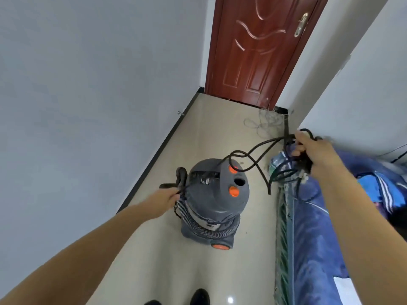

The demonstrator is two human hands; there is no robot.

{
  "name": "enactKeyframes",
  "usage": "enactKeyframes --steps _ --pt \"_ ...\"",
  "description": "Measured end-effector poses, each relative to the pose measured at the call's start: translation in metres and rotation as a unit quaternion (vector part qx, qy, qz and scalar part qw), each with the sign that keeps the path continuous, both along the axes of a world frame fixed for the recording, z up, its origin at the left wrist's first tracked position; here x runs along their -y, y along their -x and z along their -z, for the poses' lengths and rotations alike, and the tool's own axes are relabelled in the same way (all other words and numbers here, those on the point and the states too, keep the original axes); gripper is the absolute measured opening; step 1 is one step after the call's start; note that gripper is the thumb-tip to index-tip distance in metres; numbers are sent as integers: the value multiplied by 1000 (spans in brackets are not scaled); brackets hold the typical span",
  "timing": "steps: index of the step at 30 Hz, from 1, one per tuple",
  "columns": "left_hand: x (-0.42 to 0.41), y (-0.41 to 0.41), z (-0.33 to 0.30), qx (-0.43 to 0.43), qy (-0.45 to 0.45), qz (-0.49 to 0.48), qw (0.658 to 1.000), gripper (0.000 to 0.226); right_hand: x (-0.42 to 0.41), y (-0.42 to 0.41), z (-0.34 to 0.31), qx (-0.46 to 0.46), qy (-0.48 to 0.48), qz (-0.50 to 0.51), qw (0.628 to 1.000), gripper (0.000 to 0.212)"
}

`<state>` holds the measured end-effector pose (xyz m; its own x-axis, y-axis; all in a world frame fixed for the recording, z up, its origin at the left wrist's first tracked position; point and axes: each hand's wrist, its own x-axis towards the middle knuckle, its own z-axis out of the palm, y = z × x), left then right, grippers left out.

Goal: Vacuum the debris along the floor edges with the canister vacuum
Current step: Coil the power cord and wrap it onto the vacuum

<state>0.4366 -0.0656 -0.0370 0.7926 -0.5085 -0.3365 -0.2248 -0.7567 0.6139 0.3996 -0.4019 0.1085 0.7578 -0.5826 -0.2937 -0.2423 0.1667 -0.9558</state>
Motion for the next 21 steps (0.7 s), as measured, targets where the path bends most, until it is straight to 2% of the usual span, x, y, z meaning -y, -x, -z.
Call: enactKeyframes --steps 2,4,6,8,9,10,13,14,15,16,18,19,21 --pt "21 4 4 41 -115 174 977 27 -11 -27 27 -83 218 -9 972 39" --pt "43 5 3 64 -219 323 919 27 -34 -44 54 -127 377 -86 913 43" --pt "62 1 0 74 -232 384 890 27 -69 -54 82 -160 487 -236 826 40" --pt "73 -13 -6 87 -193 374 903 28 -100 -56 113 -177 519 -412 728 37" --pt "74 -23 -9 95 -164 347 918 29 -111 -55 126 -175 502 -471 704 33" --pt "72 -34 -10 101 -133 316 934 30 -115 -56 136 -175 472 -500 705 31" --pt "59 -63 -6 122 -24 208 970 28 -108 -68 144 -186 232 -472 830 44" --pt "56 -73 -2 142 22 180 973 27 -106 -75 144 -189 153 -464 852 50" --pt "56 -85 1 166 62 167 970 25 -105 -81 142 -184 87 -472 858 53" --pt "56 -98 3 181 100 161 965 23 -104 -88 141 -171 20 -486 857 51" --pt "58 -129 6 150 184 153 959 22 -103 -104 138 -140 -132 -508 839 37" --pt "59 -145 5 105 214 162 958 30 -102 -113 135 -128 -179 -526 821 31" --pt "60 -171 5 -71 217 224 948 58 -101 -129 129 -127 -198 -561 794 23"
